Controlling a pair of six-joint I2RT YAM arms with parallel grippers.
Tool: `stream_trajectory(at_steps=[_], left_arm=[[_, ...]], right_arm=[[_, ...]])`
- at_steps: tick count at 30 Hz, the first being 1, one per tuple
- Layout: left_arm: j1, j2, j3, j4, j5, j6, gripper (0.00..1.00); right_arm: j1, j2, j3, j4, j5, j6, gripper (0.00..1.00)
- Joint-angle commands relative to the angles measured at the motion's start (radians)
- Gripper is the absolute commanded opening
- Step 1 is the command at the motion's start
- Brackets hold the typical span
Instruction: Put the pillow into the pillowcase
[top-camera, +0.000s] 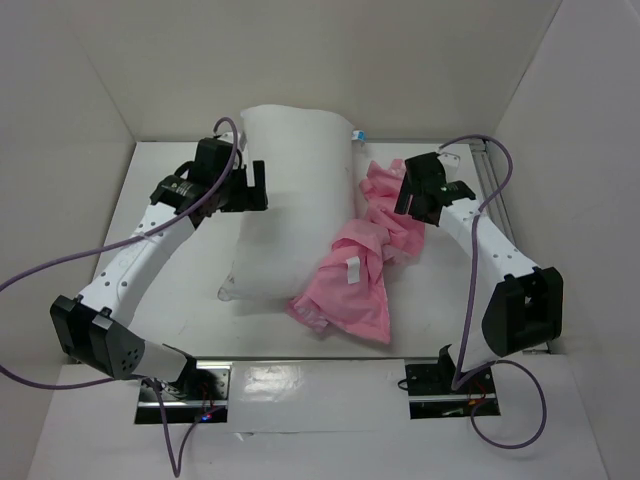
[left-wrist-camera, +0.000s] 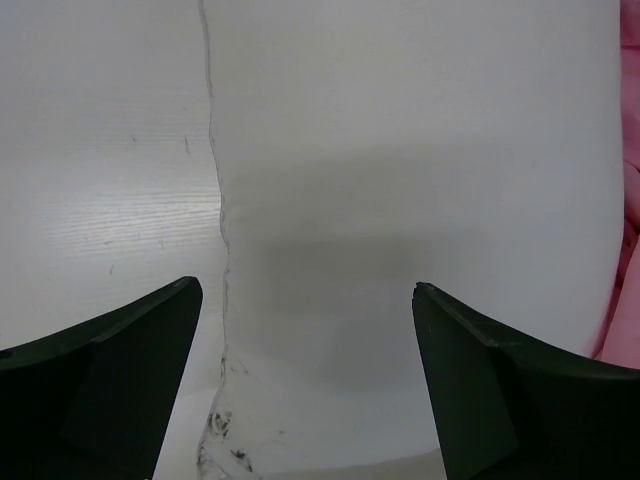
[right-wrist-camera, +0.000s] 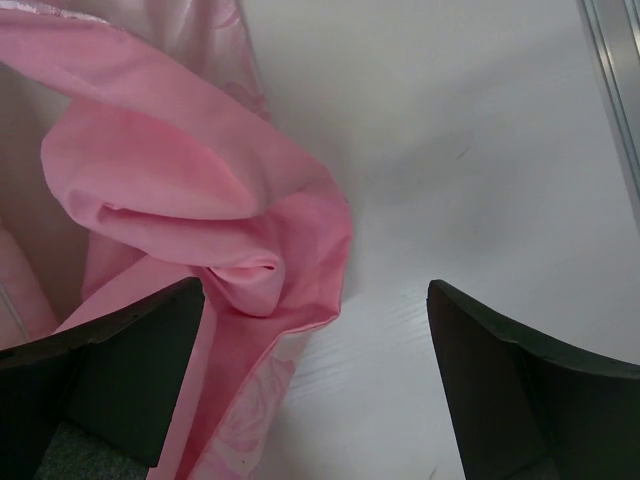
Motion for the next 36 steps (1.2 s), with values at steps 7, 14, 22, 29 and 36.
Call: stream_trajectory(at_steps=[7,14,22,29,36], left_arm=[[-0.013,-0.016,0.001,-0.009,0.07,-0.012,1.0],[-0.013,0.074,0.018,-0.021,-0.019,-0.038,0.99],[0.143,0.238,0.098,0.046,0.246,-0.11,0.99],[0.205,0.45,0.19,0.106,0.45,-0.135,0.98],[0.112,0.553,0.262,0.163,0.6,-0.106,0.81]], right_arm=[[0.006,-0.102,-0.028,0.028,-0.123,-0.031,1.0],[0.092,-0.285,-0.049,0.051,-0.399,-0.168,1.0],[0.326,-0.29,-0.086,-0.006,-0.438,-0.125,1.0],[0.406,-0.159,-0.21,0.114,-0.453,-0.036,0.89],[0.383,-0.246,-0.063,0.032,-0.242,-0.013,0.0]])
